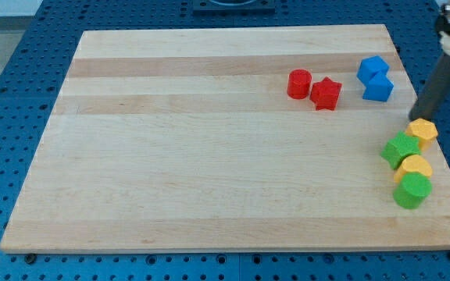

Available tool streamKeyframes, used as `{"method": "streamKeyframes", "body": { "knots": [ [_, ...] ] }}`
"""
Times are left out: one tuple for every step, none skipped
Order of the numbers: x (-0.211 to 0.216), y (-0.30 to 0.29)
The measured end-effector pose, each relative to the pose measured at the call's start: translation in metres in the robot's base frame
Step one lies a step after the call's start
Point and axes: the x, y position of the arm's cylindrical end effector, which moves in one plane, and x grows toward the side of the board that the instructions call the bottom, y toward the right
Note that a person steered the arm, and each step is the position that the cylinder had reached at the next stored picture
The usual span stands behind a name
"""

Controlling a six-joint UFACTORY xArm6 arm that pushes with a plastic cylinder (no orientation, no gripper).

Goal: Push yellow hexagon above green star

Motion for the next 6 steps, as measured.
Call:
{"method": "streamKeyframes", "body": {
  "knots": [
    [0.007, 0.037],
    [0.042, 0.050],
    [0.060, 0.028],
    [0.058, 0.012],
    [0.046, 0.011],
    [0.033, 0.005]
  ]
}}
